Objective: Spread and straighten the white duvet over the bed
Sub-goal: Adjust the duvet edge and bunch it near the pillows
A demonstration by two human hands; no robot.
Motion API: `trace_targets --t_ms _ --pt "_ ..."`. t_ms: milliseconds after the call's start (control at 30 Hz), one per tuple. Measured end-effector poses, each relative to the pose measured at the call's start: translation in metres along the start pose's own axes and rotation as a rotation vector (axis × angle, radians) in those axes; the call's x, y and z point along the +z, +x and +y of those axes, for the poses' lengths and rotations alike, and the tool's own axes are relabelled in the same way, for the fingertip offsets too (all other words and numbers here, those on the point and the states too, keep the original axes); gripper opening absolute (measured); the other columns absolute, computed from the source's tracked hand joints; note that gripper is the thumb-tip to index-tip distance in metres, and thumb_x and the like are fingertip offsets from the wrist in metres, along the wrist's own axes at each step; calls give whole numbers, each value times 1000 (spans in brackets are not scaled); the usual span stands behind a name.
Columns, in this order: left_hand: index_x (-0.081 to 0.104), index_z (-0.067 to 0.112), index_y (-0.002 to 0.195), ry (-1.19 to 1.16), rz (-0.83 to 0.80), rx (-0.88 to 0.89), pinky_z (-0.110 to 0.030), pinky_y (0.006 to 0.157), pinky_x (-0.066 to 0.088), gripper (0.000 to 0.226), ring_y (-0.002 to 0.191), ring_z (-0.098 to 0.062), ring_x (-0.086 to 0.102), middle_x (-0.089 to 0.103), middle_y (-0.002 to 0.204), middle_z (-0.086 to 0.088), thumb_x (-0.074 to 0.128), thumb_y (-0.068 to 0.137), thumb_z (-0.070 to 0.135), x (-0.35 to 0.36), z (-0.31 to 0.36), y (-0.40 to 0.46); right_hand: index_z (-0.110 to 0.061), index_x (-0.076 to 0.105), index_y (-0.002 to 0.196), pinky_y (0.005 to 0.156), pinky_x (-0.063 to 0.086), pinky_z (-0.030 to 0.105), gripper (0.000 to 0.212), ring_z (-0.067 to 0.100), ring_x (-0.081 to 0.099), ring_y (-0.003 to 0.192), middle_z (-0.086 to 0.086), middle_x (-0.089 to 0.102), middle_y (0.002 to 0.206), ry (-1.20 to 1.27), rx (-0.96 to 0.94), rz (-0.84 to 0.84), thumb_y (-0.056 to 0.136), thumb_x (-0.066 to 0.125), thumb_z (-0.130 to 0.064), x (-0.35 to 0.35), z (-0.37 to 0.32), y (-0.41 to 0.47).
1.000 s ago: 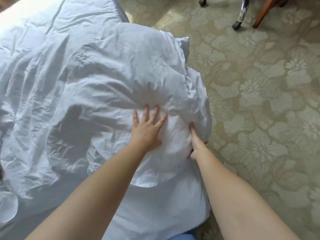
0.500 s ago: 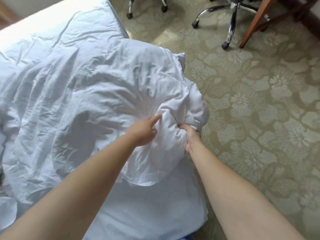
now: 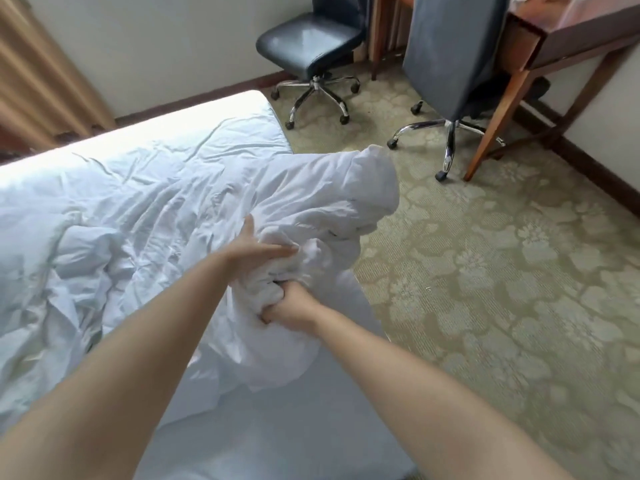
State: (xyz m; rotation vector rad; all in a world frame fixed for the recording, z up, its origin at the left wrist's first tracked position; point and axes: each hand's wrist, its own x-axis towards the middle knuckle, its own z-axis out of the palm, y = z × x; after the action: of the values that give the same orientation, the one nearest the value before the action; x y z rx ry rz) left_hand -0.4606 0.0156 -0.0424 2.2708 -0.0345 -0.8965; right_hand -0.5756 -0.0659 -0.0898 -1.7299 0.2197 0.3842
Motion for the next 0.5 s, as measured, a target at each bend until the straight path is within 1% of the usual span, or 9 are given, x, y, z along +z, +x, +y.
trace_targets --t_ms 33,67,133,200,267,333,367,433,500 --pt "-3 30 152 66 8 16 -39 112 32 150 137 -22 35 30 153 -2 82 32 61 0 -5 0 -17 60 87 65 41 9 23 12 52 94 4 60 100 -68 -8 -19 74 67 0 7 6 -1" --pt "1 27 152 128 27 25 -37 112 32 144 137 -23 35 31 152 -4 83 37 51 1 -11 3 -14 62 101 74 43 13 30 13 53 99 5 62 107 -102 3 -46 74 69 -6 12 14 -1" --pt "17 26 151 286 83 41 -35 107 37 113 132 -27 41 39 147 -8 81 58 29 13 -20 2 -19 57 123 86 46 26 50 17 55 109 3 60 119 -87 141 -162 74 71 -14 9 35 -1" --pt "34 25 142 452 137 70 -37 99 44 79 122 -30 49 47 137 -12 71 72 18 34 -24 0 -31 55 128 83 45 28 52 14 53 105 -4 58 115 13 323 -330 80 69 -17 -10 56 -9" --pt "41 26 135 576 133 93 -36 96 46 64 118 -29 52 52 131 -11 65 77 18 56 -22 0 -36 58 122 79 36 27 38 12 48 99 -7 57 109 114 501 -454 84 64 -30 -45 78 -20" --pt "43 27 134 660 100 85 -34 93 44 59 119 -27 53 55 130 -7 61 78 17 68 -16 4 -30 63 113 84 34 28 35 12 52 99 -6 60 111 159 675 -369 83 59 -46 -81 104 -27" --pt "43 27 133 677 78 68 -33 92 44 59 119 -27 54 55 129 -6 61 78 15 69 -13 9 -27 63 111 87 35 29 39 13 55 97 -4 60 114 158 746 -255 84 56 -54 -97 115 -28" --pt "42 24 133 681 27 26 -33 93 45 59 119 -27 53 53 132 -6 60 78 13 67 -10 17 -27 53 129 98 37 31 67 17 58 101 1 54 128 244 823 52 79 50 -71 -116 132 -21" --pt "40 23 138 682 -30 5 -32 96 44 63 123 -25 50 50 137 -5 60 79 13 65 -6 20 -32 35 144 108 34 39 94 27 52 121 4 42 144 394 813 165 67 50 -83 -118 133 -9"
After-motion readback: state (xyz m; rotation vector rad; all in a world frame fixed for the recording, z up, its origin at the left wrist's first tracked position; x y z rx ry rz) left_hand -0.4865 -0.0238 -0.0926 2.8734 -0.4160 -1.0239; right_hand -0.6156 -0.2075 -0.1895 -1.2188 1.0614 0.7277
